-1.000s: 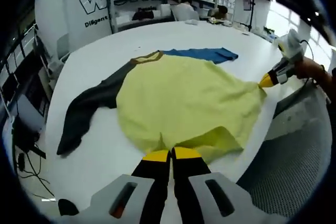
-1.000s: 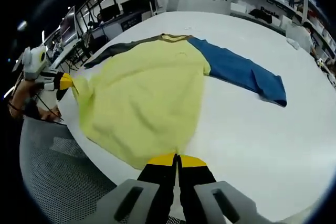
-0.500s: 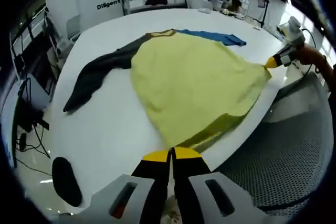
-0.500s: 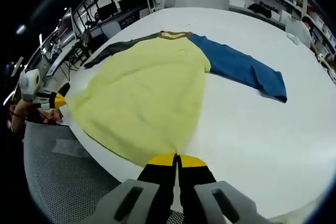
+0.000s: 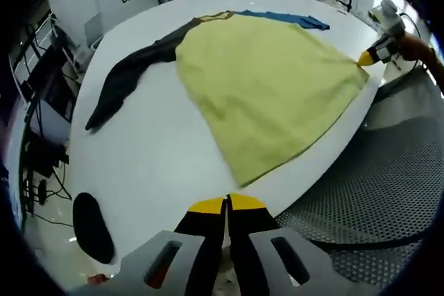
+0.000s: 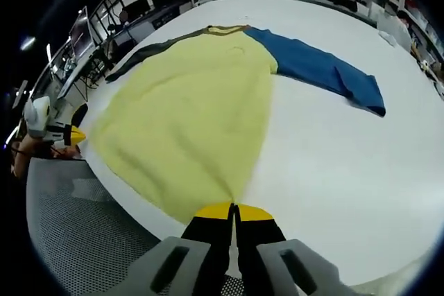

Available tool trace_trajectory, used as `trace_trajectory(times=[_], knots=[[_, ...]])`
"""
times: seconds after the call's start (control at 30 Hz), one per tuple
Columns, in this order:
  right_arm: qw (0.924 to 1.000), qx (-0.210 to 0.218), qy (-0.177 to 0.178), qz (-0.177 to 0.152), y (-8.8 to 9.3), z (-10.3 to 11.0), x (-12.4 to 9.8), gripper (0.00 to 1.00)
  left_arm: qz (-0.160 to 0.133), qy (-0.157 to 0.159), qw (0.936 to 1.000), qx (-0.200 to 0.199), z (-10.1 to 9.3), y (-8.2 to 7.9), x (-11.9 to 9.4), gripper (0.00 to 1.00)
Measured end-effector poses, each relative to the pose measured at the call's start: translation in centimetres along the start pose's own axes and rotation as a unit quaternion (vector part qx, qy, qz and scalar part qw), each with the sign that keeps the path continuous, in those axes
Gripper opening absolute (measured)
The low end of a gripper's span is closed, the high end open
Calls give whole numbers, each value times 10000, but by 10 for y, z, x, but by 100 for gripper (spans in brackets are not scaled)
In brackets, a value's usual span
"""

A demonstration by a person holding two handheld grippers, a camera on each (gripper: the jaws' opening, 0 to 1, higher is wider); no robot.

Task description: Fold the garment on the visible template until the final outline fits inside the template.

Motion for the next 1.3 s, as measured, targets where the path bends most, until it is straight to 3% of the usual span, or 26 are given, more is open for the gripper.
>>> trace_trajectory(times=[0.27, 0.43, 0.57, 0.73, 0.9, 1.1, 1.13, 1.2, 1.3], knots=[[9988, -431, 202, 70, 5, 1, 6, 0, -385, 32, 9990, -238, -4, -18, -5, 3], [9994, -236, 224, -127, 1, -2, 1, 0, -545, 51, 9975, -456, -9, -28, -2, 17], [9997, -123, 184, -129, 1, -1, -2, 12, -586, 123, 9959, -676, -10, -31, 3, 25], [9998, -166, 120, 29, 5, 6, -2, 10, -443, 70, 9966, -688, -7, -30, 13, 18], [9995, -188, 143, 193, 12, 9, 0, 9, -299, 93, 9962, -812, -8, -26, 19, 17], [9989, -210, 228, 350, 19, 8, 3, 1, -129, 72, 9969, -770, -11, -21, 28, 15], [9990, -188, 225, 348, 18, 8, 3, 1, -220, 26, 9971, -724, -10, -25, 26, 14], [9990, -153, 213, 373, 18, 8, 2, 0, -198, 92, 9963, -834, -12, -24, 28, 11], [9985, -321, 195, 401, 19, 9, 2, 0, -122, -50, 9977, -668, -10, -25, 28, 3]])
Point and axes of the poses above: the point that each gripper's makers call its tool centre point, and the gripper's own axes: x roughly forward along the fingers, z roughly to its left, y roughly out of its underside, the point moved 3 cm from there along -x, roughly backward along the fingers, and after that the axes turned 8 degrees about y, right-handed, at the moved point
